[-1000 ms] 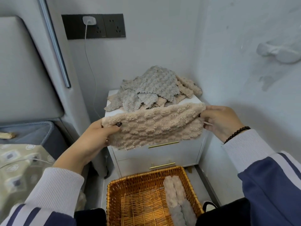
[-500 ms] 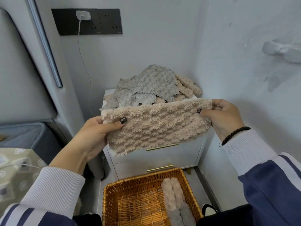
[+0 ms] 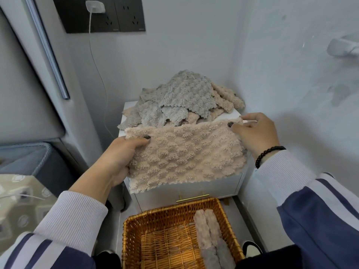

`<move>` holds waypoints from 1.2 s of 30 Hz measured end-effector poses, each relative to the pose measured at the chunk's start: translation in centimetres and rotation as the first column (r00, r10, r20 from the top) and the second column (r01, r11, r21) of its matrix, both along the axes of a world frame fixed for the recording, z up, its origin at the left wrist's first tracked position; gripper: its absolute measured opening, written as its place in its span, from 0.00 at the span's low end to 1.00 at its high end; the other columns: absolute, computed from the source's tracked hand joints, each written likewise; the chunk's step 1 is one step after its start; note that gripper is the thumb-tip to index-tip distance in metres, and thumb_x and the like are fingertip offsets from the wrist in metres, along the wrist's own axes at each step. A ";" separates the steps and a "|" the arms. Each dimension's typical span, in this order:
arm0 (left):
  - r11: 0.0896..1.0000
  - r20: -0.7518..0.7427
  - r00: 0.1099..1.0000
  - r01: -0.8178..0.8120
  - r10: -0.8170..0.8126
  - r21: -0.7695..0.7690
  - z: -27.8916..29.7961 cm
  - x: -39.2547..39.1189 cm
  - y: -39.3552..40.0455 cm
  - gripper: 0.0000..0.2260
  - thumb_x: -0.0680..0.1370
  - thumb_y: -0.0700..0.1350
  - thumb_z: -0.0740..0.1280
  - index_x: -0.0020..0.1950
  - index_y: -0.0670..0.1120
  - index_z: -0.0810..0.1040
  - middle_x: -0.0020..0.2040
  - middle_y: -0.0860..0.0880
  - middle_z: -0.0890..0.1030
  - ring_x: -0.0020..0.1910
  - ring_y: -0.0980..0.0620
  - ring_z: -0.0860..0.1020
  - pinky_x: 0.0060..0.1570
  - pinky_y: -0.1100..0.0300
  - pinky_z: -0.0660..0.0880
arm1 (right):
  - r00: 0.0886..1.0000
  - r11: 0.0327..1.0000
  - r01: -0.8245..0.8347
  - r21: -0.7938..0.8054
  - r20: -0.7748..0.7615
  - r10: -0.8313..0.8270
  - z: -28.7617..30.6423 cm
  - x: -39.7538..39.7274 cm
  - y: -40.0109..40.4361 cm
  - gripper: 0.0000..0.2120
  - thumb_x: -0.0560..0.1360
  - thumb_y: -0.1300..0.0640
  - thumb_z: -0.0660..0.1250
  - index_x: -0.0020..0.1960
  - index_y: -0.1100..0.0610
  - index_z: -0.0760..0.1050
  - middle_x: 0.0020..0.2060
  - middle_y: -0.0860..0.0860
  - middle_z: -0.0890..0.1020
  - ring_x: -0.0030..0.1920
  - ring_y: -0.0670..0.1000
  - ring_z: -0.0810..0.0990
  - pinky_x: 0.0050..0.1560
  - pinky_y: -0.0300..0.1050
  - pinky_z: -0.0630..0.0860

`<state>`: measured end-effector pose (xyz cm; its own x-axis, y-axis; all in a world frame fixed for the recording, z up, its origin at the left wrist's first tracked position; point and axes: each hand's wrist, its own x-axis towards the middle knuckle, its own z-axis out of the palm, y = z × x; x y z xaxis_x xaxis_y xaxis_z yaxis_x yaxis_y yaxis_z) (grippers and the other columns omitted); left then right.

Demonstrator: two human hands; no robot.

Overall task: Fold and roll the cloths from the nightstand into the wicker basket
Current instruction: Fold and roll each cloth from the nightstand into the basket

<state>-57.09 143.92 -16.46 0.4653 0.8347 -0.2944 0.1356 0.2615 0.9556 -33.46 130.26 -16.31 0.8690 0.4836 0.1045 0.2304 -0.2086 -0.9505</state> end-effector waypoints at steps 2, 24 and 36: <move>1.000 -0.016 1.000 -0.001 0.001 0.008 -0.1 0.2 -0.3 0.10 0.77 0.43 0.68 0.56 0.39 0.80 0.49 0.40 0.84 0.51 0.38 0.82 0.57 0.38 0.76 | 0.997 1.000 -0.019 0.003 0.068 0.019 0.3 -1.0 0.0 0.15 0.72 0.56 0.72 0.55 0.51 0.72 0.39 0.48 0.78 0.37 0.46 0.77 0.33 0.35 0.71; 0.967 0.072 0.965 0.253 -0.253 0.001 -1.7 2.7 -3.7 0.23 0.83 0.54 0.52 0.58 0.41 0.80 0.52 0.40 0.84 0.52 0.44 0.82 0.58 0.49 0.76 | 0.781 0.786 -0.614 0.070 -0.093 0.618 0.0 -9.8 0.6 0.17 0.70 0.71 0.68 0.50 0.51 0.78 0.41 0.52 0.79 0.33 0.49 0.83 0.41 0.43 0.82; 0.973 0.220 0.949 0.230 -0.224 -0.004 -1.4 2.4 -3.9 0.14 0.76 0.48 0.65 0.56 0.40 0.79 0.52 0.38 0.83 0.48 0.44 0.83 0.51 0.51 0.80 | 0.776 0.791 -0.504 0.348 -0.220 0.591 0.6 -8.8 0.7 0.25 0.71 0.79 0.59 0.59 0.55 0.70 0.48 0.53 0.82 0.43 0.53 0.85 0.39 0.43 0.82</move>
<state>-54.72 140.04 -17.88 0.6969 0.6921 -0.1880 -0.0148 0.2760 0.9610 -42.26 130.92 -15.68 0.4701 0.8797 0.0723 -0.0768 0.1224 -0.9895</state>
